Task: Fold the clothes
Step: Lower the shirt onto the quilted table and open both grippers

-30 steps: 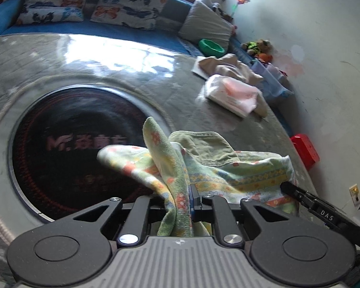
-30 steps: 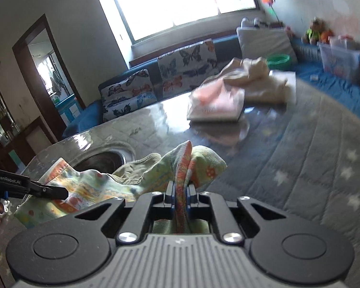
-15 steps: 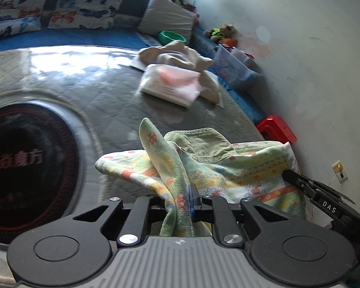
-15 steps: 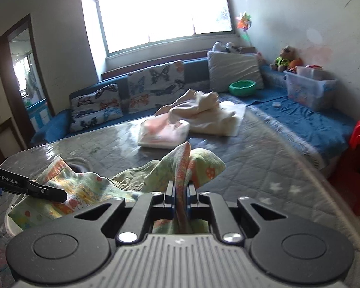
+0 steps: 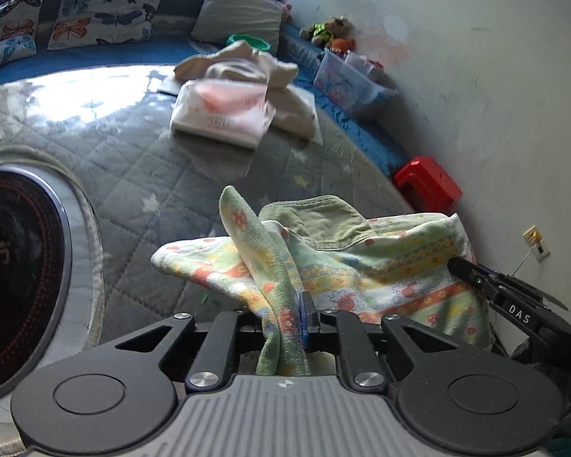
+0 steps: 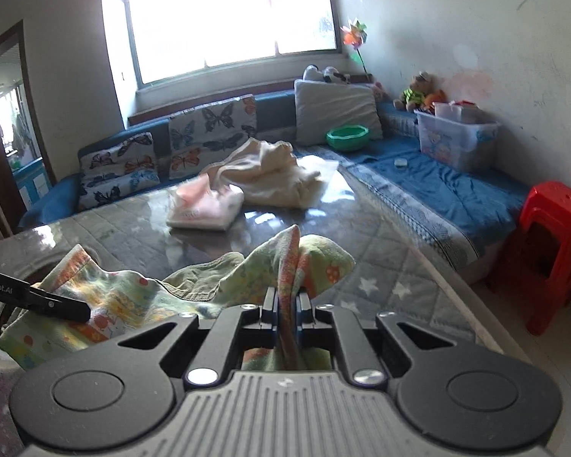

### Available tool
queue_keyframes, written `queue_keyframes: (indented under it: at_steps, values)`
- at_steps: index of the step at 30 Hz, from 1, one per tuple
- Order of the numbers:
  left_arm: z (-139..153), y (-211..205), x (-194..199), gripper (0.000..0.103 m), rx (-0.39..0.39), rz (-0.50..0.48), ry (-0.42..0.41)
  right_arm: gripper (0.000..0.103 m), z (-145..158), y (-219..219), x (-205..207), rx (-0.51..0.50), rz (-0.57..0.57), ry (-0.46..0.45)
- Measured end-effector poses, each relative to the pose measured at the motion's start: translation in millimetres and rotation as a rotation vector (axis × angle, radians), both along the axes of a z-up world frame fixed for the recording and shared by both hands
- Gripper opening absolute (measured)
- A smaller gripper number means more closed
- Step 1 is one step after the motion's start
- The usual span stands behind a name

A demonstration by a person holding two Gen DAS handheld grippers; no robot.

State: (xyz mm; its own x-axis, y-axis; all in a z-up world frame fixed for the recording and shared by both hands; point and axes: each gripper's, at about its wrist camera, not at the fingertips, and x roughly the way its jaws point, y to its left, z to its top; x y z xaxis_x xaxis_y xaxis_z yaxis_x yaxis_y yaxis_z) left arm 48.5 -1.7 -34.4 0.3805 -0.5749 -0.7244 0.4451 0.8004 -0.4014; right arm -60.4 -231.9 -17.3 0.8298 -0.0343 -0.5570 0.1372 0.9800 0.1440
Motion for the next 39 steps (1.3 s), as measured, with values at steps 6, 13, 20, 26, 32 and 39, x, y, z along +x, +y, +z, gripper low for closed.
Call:
queue_keyframes:
  at_steps: [6, 13, 20, 26, 32, 39]
  values:
    - [-12.6, -0.5, -2.8, 0.014, 0.026, -0.002, 0.018, 0.008, -20.1, -3.8, -0.5, -0.004, -0.016, 0.041]
    - [-22.8, 4.5, -0.6, 0.020, 0.054, 0.007, 0.034, 0.010, -36.4, -9.8, 2.1, -0.020, -0.045, 0.098]
    - [-27.6, 12.1, 1.7, 0.043, 0.108, 0.027, 0.026, 0.019, -45.9, -20.0, 5.5, -0.050, -0.103, 0.139]
    - [-21.2, 19.9, 10.1, 0.047, 0.138, 0.072, -0.001, 0.031, -42.3, -13.0, 14.4, -0.046, -0.072, 0.121]
    - [-5.8, 14.2, 11.6, 0.047, 0.164, 0.097, -0.083, 0.043, -38.1, -4.3, 24.1, -0.039, -0.035, 0.102]
    - [0.3, -7.4, 12.1, 0.047, 0.123, 0.030, -0.088, 0.045, -46.3, 13.7, 49.9, -0.036, 0.014, 0.111]
